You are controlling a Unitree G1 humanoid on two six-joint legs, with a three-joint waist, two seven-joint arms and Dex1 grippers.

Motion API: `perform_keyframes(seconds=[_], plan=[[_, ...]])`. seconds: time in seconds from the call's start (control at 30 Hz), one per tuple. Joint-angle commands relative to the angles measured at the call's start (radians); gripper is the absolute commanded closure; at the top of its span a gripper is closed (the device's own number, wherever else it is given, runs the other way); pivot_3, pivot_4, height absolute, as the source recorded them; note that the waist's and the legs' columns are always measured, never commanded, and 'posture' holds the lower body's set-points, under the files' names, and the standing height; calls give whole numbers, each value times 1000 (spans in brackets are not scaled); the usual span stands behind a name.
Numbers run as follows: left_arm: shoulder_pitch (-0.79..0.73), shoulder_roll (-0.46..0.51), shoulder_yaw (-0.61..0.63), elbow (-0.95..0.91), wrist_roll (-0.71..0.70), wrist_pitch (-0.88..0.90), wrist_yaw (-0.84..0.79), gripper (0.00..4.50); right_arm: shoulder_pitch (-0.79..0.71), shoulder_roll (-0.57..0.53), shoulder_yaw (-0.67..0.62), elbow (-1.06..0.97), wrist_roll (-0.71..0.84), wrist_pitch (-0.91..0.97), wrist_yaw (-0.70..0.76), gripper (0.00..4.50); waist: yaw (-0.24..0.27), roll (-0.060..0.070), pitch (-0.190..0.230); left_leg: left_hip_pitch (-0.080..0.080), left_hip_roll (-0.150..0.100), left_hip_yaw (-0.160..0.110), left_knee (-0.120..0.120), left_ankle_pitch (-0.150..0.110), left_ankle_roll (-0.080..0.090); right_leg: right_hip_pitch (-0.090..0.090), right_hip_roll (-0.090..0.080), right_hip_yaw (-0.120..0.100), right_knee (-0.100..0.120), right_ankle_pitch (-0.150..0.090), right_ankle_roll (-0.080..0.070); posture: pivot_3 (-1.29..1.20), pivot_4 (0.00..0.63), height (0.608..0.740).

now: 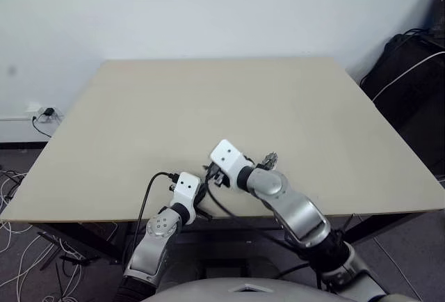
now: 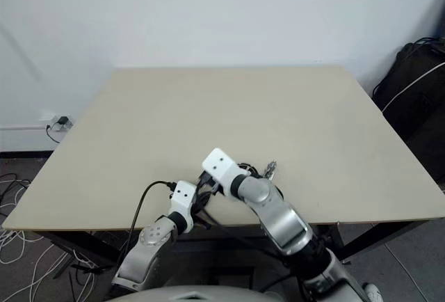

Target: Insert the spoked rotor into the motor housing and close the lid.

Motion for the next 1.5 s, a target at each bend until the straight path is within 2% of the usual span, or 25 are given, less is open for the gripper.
perform_keyframes(seconds=[0.03,0.2,0.33,0.47,0.6,0.73,0.8,1.0,1.1,1.2,1.33,1.5], plan=[[-17,3,-8,-36,-7,-18,-13,4500,36,39,-56,-65,80,-148,39,2471,2,-2,1,0,0,0,0,0,0,0,0,0,0,0,0,0,0,740],[-24,8,-8,-35,-2,-23,-17,4500,105,104,-137,-106,177,-307,54,2471,4,-4,3,1,0,0,1,0,0,2,0,0,1,0,0,0,0,740],[-30,9,-5,-31,5,-32,-11,4500,136,191,-226,-111,163,-411,-63,2471,6,-5,3,1,0,0,1,0,0,1,1,0,1,0,0,0,0,740],[-37,12,-6,-25,4,-33,-15,4500,127,287,-365,-13,-48,-536,-387,2471,14,-4,3,1,0,0,1,0,-1,1,1,1,1,0,0,0,0,740],[-44,14,-13,-17,6,-29,-20,4500,124,257,-426,86,-293,-550,-609,2471,17,-3,3,1,0,1,1,1,-1,0,2,2,2,1,-1,0,0,740],[-50,16,-16,-12,6,-28,-23,4500,134,218,-501,156,-456,-415,-748,2471,18,-2,2,1,1,3,0,1,-2,-1,5,4,2,1,-4,0,0,740],[-50,16,-17,-12,6,-28,-24,4500,143,230,-548,168,-480,-326,-783,2471,19,-2,2,1,2,3,-1,1,-2,-1,5,5,2,1,-4,0,0,740],[-47,21,-18,-17,3,-24,-23,4500,193,220,-563,127,-501,-24,-643,2471,13,0,1,2,4,3,-1,2,-2,0,5,5,2,1,-4,0,0,740],[-46,25,-16,-20,2,-21,-24,4500,220,180,-513,73,-481,131,-483,2471,9,2,0,2,4,4,0,2,-2,0,5,5,2,1,-4,0,0,740],[-46,28,-17,-21,2,-19,-26,4500,243,143,-464,8,-457,249,-361,3081,8,2,0,2,4,3,0,2,-2,1,5,5,2,1,-3,0,0,740],[-47,31,-17,-21,1,-18,-29,4500,245,105,-415,-79,-397,366,-226,4380,7,2,1,2,4,3,0,1,-2,1,5,4,2,1,-3,0,0,740],[-47,31,-19,-21,0,-18,-31,4500,231,93,-408,-146,-324,398,-159,4446,7,1,1,2,4,3,0,1,-2,1,4,4,1,1,-2,0,0,740]])
